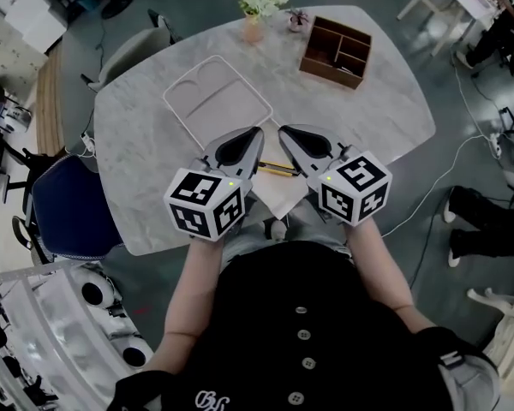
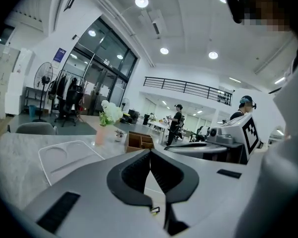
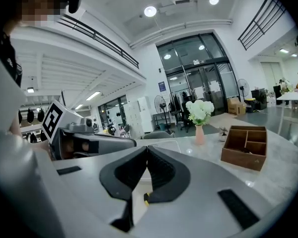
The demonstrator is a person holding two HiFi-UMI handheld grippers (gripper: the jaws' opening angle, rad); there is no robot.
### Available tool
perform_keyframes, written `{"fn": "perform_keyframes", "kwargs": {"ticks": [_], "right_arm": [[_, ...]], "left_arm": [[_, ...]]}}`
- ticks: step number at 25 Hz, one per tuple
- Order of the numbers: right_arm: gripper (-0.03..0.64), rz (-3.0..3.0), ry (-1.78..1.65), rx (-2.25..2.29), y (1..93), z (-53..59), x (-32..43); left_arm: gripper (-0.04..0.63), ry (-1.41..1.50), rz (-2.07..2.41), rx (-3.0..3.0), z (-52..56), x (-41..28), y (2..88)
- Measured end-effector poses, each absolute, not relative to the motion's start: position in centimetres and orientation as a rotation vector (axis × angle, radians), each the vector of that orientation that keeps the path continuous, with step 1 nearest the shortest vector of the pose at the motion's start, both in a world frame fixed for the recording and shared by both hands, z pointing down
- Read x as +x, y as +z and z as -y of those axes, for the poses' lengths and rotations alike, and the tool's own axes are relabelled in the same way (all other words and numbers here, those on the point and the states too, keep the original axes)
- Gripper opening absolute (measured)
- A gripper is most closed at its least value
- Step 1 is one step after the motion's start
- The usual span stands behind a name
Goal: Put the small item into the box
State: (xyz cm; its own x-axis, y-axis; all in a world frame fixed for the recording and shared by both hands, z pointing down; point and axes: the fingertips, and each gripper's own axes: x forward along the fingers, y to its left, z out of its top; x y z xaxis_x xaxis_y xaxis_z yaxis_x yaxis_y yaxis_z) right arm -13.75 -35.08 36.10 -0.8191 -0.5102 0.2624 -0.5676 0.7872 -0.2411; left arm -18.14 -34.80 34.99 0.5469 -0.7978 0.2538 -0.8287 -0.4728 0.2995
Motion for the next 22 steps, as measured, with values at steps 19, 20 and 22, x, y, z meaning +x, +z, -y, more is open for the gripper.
{"fn": "perform_keyframes", "kwargs": {"ticks": [19, 20, 22], "right_arm": [[0.006, 2.766, 0.477, 0.729, 38.7, 32.5, -16.1], [0.005, 2.757, 0.472, 0.728, 38.9, 32.4, -16.1], [0.006, 2.74, 0.47, 0.725, 39.3, 32.2, -16.1]], "left_arm": [[0.018, 0.197, 1.388, 2.355, 33.1, -20.5, 37.1], [0.018, 0.214, 1.38, 2.353, 33.0, -20.5, 37.4], [0.018, 0.254, 1.355, 2.347, 32.6, -20.4, 38.0]]}}
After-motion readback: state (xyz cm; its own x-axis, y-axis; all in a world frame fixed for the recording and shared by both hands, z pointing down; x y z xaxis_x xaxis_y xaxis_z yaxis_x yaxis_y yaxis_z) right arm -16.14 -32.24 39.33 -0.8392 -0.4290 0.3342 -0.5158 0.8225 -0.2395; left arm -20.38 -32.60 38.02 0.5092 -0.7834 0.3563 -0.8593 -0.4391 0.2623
